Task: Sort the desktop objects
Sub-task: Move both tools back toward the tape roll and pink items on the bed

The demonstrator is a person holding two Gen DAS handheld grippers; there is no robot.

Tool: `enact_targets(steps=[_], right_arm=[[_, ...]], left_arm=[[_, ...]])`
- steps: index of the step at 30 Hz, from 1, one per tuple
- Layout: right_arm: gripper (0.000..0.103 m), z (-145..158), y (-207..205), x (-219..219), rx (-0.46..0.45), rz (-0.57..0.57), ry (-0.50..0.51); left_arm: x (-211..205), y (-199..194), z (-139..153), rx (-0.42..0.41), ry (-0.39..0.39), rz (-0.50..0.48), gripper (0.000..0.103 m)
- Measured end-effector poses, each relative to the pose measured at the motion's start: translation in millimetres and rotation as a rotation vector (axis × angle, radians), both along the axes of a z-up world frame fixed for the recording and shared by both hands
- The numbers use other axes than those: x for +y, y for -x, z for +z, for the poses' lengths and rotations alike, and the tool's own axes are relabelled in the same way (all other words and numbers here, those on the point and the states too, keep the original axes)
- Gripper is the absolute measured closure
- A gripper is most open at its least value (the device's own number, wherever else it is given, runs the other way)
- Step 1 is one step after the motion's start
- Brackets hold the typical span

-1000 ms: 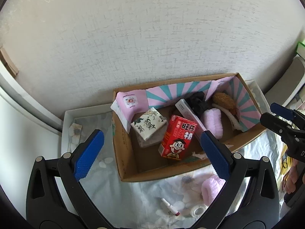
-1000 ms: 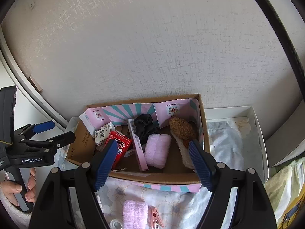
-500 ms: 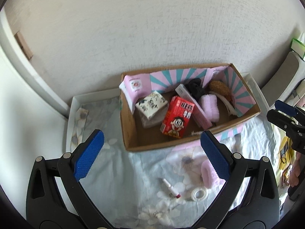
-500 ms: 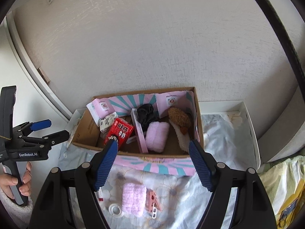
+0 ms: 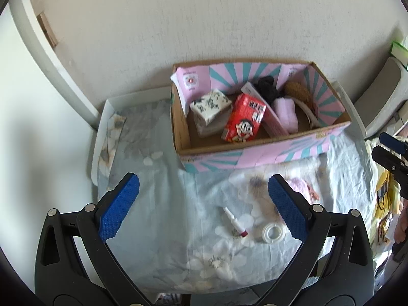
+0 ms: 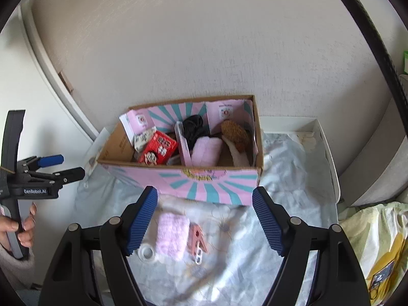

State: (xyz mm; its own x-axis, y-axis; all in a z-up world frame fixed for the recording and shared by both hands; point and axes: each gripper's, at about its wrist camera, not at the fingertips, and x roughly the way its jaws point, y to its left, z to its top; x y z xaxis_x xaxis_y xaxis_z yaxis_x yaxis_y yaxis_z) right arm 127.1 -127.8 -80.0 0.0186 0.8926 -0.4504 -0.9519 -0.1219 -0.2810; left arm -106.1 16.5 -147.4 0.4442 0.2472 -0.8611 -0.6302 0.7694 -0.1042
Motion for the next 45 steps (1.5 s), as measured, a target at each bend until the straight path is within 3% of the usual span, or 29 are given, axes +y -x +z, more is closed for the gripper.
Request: enact_targets(steps=[11,15,25,33,41,45], right_arm=[[0.030,-36,-5,-2,-0.073,0.005,0.043],[0.030,-54,-3,4,-0.157,0.000,0.056],[0.033,-98,-8,31,-0.196,0.012,0.150],[0.041,-112,-7,50,-0.204,0.013,0.186],[0.054,-120,-4,62,-0.230,0.026,0.206],[0.055,-116,-8,62,-0.211,0.030,0.195]], left_arm=[[-28,-1,-51,0.089,0.078,-0.041,0.002],[-31,-1,-73,0.113,0.116,-0.032,0.002],[-28,5,-117,0.150,0.193,0.014,0.002],[-38,1,-132,0.170,0.217,0.000,0.003],[-39,0,-141,0.182,0.216,0.001,0.013],[-39,1,-143,0.183,0.229,0.011,0.014]])
